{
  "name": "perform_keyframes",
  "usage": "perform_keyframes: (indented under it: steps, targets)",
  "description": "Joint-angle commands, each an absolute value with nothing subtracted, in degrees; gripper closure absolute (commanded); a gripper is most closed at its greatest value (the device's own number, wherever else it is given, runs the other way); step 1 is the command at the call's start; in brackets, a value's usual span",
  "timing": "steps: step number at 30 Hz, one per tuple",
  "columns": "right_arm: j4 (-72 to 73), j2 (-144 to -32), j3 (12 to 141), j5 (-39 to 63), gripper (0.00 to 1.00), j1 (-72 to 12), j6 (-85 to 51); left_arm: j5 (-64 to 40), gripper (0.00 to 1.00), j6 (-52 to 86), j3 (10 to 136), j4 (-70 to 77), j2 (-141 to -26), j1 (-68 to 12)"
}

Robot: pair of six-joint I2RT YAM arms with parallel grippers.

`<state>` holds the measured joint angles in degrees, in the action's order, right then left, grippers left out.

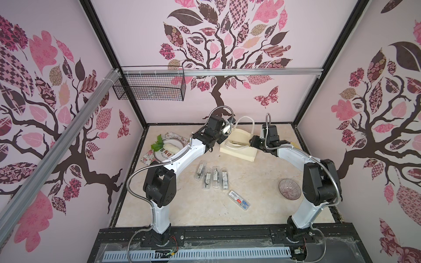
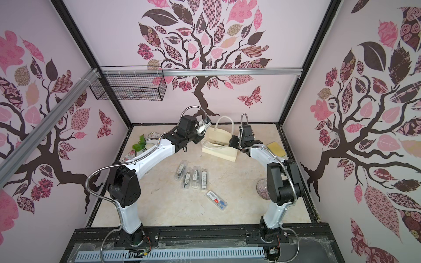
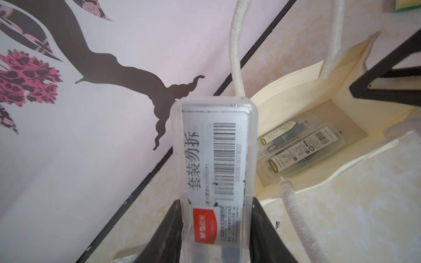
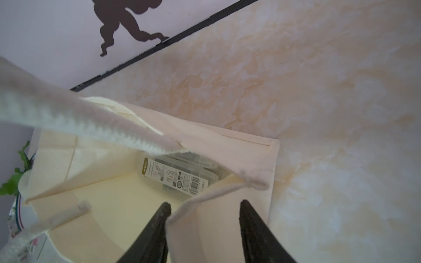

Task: Put the compass set into the canvas bag
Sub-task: Move the canvas bag to the center of the board.

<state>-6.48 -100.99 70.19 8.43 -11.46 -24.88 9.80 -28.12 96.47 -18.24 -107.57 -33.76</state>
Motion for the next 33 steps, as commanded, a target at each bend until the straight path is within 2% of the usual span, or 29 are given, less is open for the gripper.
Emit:
perform_keyframes:
  steps: [1, 4, 7, 9, 21, 22, 23, 25, 27, 28, 33]
  targets:
    - [-8.89, -102.83, 71.35, 12.65, 0.63, -11.83, -22.88, 9.1, 0.65, -29.64, 94.66, -14.81, -104.31, -34.01]
    - [-8.62, -102.28, 70.07, 14.83, 0.71, -12.8, -22.42, 8.09, 0.65, -29.79, 94.48, -14.7, -103.7, -34.06]
    - [-8.69, -101.15, 68.7, 17.02, 0.85, -13.36, -22.32, 6.59, 0.65, -29.61, 94.14, -14.67, -103.28, -34.05]
    - [-8.96, -100.06, 67.74, 18.54, 0.9, -13.54, -22.65, 5.63, 0.65, -29.6, 93.69, -14.67, -102.86, -34.12]
    - [-11.26, -89.64, 57.67, 20.1, 0.91, -16.08, -24.92, 1.42, 0.65, -33.88, 91.24, -12.62, -102.2, -36.57]
    - [-11.21, -88.71, 56.61, 19.6, 0.85, -16.08, -25.18, 1.01, 0.65, -35.42, 90.81, -12.36, -102.23, -37.01]
    - [-11.49, -88.02, 56.01, 18.66, 0.67, -16.08, -25.29, 0.69, 0.65, -36.69, 90.47, -12.31, -102.31, -37.53]
    - [-11.63, -87.15, 55.1, 16.72, 0.47, -16.04, -25.44, -0.33, 0.65, -39.35, 89.56, -12.88, -102.45, -38.11]
    - [-11.77, -86.64, 55.06, 15.57, 0.18, -15.82, -25.83, -0.99, 0.65, -42.43, 87.66, -13.4, -101.86, -38.45]
    - [-11.7, -86.51, 55.22, 15.64, 0.01, -15.65, -25.92, -1.08, 0.66, -43.67, 86.64, -13.66, -101.55, -38.56]
    - [-12.04, -84.98, 56.42, 14.45, 0.0, -14.47, -27.52, -1.68, 0.65, -50.95, 83.2, -17.74, -99.67, -38.61]
